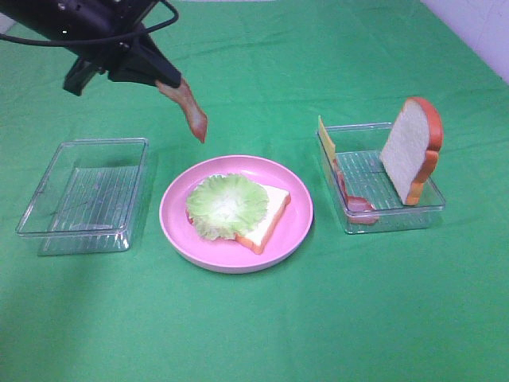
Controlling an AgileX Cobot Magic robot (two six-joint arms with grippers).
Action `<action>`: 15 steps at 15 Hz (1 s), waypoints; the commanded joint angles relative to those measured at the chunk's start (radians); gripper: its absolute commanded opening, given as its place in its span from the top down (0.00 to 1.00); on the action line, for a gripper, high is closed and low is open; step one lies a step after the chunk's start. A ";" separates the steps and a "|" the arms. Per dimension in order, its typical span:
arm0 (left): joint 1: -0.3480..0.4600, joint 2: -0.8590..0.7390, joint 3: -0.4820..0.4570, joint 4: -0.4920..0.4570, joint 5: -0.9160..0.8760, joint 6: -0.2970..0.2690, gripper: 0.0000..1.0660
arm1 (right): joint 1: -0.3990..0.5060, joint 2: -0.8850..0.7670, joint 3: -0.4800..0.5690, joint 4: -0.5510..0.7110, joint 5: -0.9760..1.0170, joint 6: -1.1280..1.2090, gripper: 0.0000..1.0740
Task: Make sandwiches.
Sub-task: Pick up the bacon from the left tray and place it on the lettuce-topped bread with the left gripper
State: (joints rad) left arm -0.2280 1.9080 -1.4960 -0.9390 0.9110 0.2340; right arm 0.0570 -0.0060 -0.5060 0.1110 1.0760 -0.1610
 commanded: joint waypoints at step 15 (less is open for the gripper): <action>-0.162 0.200 -0.004 0.200 -0.112 -0.013 0.97 | 0.001 -0.007 0.001 0.003 -0.011 -0.001 0.29</action>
State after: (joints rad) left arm -0.3900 2.1050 -1.4970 -0.7410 0.8000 0.2320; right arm 0.0570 -0.0060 -0.5060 0.1110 1.0760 -0.1610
